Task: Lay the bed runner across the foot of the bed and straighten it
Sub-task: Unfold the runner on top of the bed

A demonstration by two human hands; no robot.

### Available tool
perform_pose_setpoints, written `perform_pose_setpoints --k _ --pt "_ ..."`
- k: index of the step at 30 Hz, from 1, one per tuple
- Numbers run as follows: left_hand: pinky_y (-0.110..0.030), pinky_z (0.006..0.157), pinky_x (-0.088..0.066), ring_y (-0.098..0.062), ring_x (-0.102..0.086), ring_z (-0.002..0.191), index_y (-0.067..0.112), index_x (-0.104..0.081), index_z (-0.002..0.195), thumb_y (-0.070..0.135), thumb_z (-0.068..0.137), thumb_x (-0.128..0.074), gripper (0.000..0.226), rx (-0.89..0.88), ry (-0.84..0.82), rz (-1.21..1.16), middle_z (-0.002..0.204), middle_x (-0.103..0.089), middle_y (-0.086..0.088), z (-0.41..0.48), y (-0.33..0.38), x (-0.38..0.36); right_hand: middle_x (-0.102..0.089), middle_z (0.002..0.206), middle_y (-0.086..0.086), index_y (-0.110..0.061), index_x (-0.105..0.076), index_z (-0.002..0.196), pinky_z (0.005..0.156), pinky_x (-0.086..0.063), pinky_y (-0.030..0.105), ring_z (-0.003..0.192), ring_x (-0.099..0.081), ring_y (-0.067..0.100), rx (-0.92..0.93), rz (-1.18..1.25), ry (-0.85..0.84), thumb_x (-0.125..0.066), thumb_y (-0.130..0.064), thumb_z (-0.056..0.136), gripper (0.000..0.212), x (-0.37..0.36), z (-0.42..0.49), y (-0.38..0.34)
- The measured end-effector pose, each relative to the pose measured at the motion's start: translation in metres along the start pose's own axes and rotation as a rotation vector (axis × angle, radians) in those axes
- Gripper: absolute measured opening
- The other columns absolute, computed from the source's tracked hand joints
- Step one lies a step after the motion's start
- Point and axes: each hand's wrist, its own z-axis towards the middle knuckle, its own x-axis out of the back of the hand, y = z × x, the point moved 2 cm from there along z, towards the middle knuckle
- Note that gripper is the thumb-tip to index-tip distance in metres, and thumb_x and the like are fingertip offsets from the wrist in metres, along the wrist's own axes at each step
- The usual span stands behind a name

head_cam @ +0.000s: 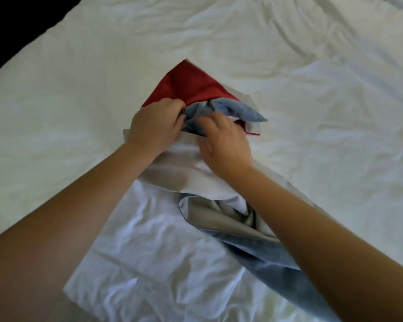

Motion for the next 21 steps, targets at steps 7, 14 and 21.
perform_pose_setpoints --k 7,14,21 --pt "-0.046 0.062 -0.052 -0.041 -0.060 0.092 0.009 -0.062 0.118 0.001 0.074 -0.054 0.045 -0.232 -0.129 0.239 0.117 -0.059 -0.017 -0.071 -0.020 0.008 -0.059 0.113 0.007 -0.017 -0.058 0.118 0.074 -0.039 0.036 0.103 -0.056 0.030 -0.019 -0.065 -0.204 -0.051 -0.023 0.091 0.029 -0.027 -0.026 -0.008" --pt "-0.027 0.040 -0.038 -0.031 -0.058 0.044 0.007 -0.068 0.066 -0.014 0.046 -0.073 0.029 -0.201 -0.183 0.323 0.059 -0.060 -0.012 -0.122 0.025 0.025 -0.057 0.095 0.006 -0.013 -0.064 0.090 0.045 -0.018 0.027 0.074 -0.060 0.031 0.185 -0.256 -0.266 -0.055 -0.007 0.084 0.012 0.003 -0.080 0.005" --pt "-0.020 0.031 -0.031 -0.017 -0.051 0.036 0.019 -0.063 0.056 0.001 0.034 -0.083 0.036 -0.435 -0.331 0.303 0.048 -0.052 0.003 -0.182 0.096 0.005 -0.056 0.095 0.000 -0.019 -0.067 0.101 0.056 -0.045 0.034 0.074 -0.061 0.026 0.309 -0.219 -0.507 -0.040 -0.038 0.091 0.034 0.030 -0.167 0.041"
